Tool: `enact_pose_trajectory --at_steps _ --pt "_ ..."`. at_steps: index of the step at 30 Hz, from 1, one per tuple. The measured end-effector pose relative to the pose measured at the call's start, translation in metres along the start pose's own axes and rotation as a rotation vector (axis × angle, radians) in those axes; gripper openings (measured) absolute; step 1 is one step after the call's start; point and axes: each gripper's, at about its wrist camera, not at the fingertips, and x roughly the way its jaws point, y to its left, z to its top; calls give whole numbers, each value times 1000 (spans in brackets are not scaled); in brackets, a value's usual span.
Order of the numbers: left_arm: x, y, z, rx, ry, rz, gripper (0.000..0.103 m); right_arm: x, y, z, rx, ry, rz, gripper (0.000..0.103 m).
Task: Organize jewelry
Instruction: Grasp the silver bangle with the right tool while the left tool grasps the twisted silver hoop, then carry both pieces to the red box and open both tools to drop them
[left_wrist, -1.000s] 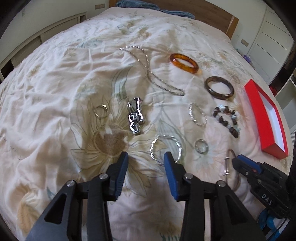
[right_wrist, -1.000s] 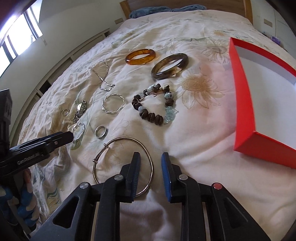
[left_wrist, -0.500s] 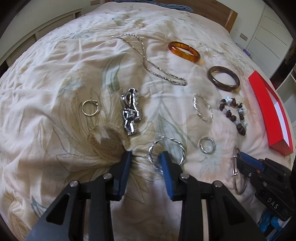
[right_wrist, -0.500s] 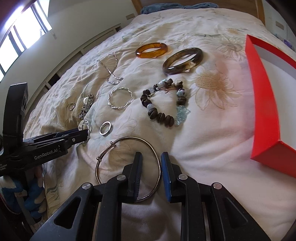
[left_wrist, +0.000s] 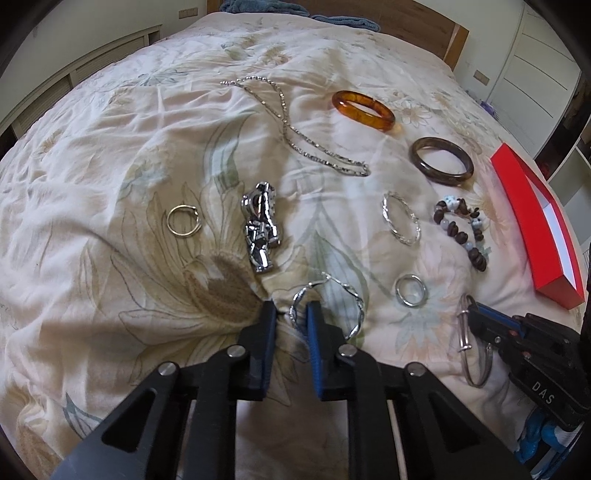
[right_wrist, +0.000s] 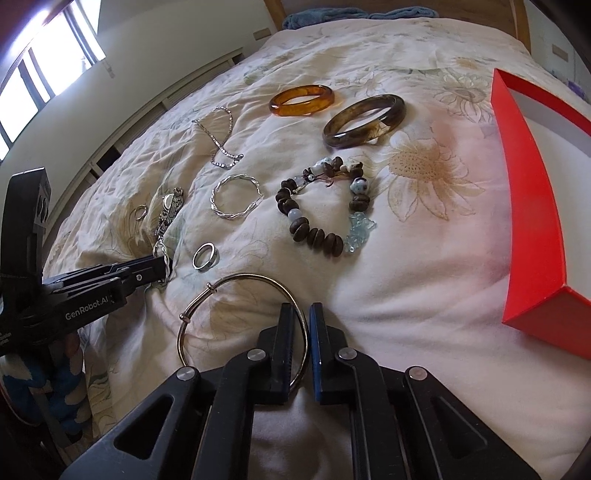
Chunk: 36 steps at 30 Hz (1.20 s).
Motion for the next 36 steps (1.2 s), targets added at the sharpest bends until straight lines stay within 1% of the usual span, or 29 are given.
enact_pose_trajectory --at_steps 5,14,24,36 --pt "-5 -1 2 3 -2 -1 10 -7 8 1 -32 -9 -30 5" --pt "-20 -1 3 15 -25 4 6 -31 18 -6 -49 -38 -96 5" --pt "-50 2 5 5 -67 -17 4 -62 35 -6 -78 -88 -137 5" --pt "-60 10 -19 -19 -51 -62 3 -91 54 -25 -97 -100 -170 5"
